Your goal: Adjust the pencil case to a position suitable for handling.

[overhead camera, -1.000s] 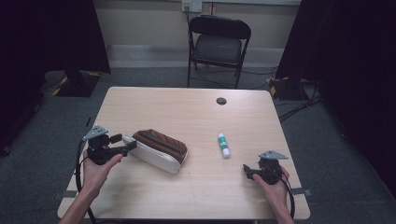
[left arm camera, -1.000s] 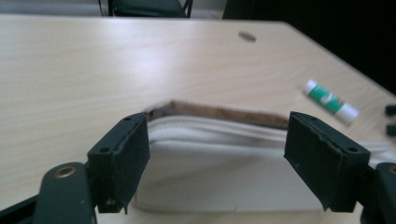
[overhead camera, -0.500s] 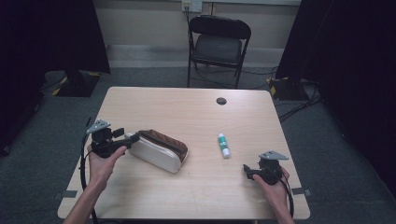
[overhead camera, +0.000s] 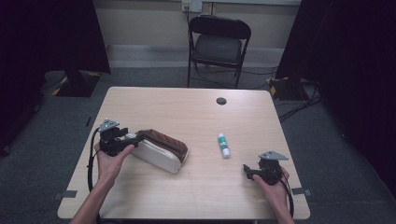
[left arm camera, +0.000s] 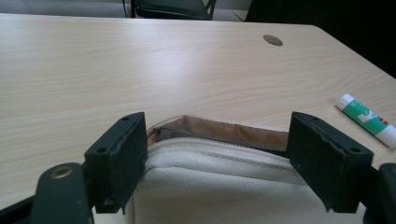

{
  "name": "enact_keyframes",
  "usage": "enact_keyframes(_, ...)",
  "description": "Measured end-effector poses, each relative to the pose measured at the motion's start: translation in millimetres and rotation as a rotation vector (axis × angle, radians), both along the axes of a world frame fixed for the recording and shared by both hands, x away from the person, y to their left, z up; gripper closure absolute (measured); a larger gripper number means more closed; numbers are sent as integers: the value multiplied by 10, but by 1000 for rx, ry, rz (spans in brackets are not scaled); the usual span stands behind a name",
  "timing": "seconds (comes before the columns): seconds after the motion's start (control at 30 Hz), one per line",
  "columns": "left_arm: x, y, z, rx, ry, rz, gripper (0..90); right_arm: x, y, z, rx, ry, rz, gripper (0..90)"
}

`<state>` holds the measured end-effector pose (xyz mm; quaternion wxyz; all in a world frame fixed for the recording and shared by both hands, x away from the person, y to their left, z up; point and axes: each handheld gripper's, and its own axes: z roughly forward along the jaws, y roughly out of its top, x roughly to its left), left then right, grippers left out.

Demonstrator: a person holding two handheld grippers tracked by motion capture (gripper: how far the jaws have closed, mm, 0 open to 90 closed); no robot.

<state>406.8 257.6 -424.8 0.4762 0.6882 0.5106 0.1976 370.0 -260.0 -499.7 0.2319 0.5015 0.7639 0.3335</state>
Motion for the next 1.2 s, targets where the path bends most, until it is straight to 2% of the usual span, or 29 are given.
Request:
enact_keyframes(0.07, 3, -19, -6, 14, -3, -3, 239, -1, 1, 0, 0, 1, -1, 174)
enact_keyframes(0.23, 9, -40, -38, 26, 1, -36, 373, -1, 1, 0, 1, 1, -1, 174)
enact_keyframes(0.37, 18, -38, -54, 25, -10, -48, 401, -1, 1, 0, 0, 1, -1, 174)
enact_keyframes(0.57, 12, -10, -53, 20, -11, -77, 521, -5, 9, 0, 1, 1, -2, 174)
enact_keyframes(0.67, 2, 13, -48, -1, -6, -81, 517, -5, 8, 0, 2, 1, -2, 174)
enact_keyframes(0.73, -4, 27, -42, -9, 0, -72, 456, -5, 8, 0, 1, 1, -2, 175)
enact_keyframes(0.8, -33, 48, -21, 0, -1, -56, 403, -6, 9, 0, 2, 1, -3, 175)
enact_keyframes(0.87, -62, 67, -8, -16, 3, -43, 346, -6, 9, 0, 2, 1, -3, 174)
enact_keyframes(0.97, -114, 81, 17, 3, -2, -27, 304, -5, 9, 0, 2, 1, -2, 175)
enact_keyframes(1.07, -151, 72, 14, -32, 9, -30, 276, -6, 9, 0, 1, 1, -3, 175)
enact_keyframes(1.2, -194, -12, 28, -31, 12, -24, 234, -6, 9, 0, 2, 1, -3, 175)
